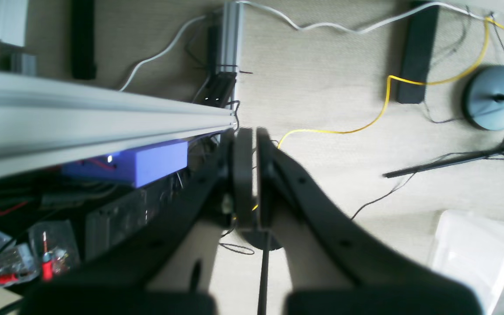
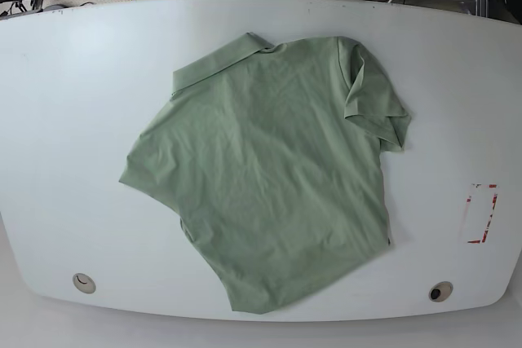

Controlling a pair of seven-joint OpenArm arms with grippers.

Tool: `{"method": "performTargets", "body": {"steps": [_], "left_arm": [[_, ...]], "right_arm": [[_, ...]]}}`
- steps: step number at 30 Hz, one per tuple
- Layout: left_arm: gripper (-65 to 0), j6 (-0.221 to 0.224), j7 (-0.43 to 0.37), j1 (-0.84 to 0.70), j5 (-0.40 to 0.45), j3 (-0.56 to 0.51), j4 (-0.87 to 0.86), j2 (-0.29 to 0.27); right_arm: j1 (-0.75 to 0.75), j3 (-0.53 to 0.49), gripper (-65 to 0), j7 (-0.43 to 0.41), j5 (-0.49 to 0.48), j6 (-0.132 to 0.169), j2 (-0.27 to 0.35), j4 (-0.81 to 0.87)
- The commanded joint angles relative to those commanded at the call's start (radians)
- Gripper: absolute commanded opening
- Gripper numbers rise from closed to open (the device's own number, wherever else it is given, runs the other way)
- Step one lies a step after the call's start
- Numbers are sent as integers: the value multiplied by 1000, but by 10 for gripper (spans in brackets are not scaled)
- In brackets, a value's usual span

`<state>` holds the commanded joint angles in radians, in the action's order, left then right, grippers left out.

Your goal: Fold the T-shirt properly

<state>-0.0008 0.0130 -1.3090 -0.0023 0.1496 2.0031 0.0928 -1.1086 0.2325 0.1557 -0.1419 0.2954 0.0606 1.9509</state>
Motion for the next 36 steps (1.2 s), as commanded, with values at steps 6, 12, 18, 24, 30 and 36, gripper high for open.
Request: {"method": "performTargets", "body": {"steps": [6,12,18,24,30,36], "left_arm": [[-253,0,0,27,-68,0,0,58],[-253,0,0,41,-66,0,0,58],[-179,3,0,73,-64,2,-3,51],[-114,3,0,93,-68,2,-2,49],[-114,3,0,113,-64,2,-2,49],[-114,3,35,171,-61,2,-15,52]], "right_arm": [[104,-3,-639,3,2,0,-2,14],[278,-5,-636,147,2,34,37,20],[450,2,-634,334,2,157,38,23],[563,-31,-457,440,2,279,32,48],[606,-146,-382,450,2,319,34,64],[655,-328,-358,450,6,358,68,58]]}}
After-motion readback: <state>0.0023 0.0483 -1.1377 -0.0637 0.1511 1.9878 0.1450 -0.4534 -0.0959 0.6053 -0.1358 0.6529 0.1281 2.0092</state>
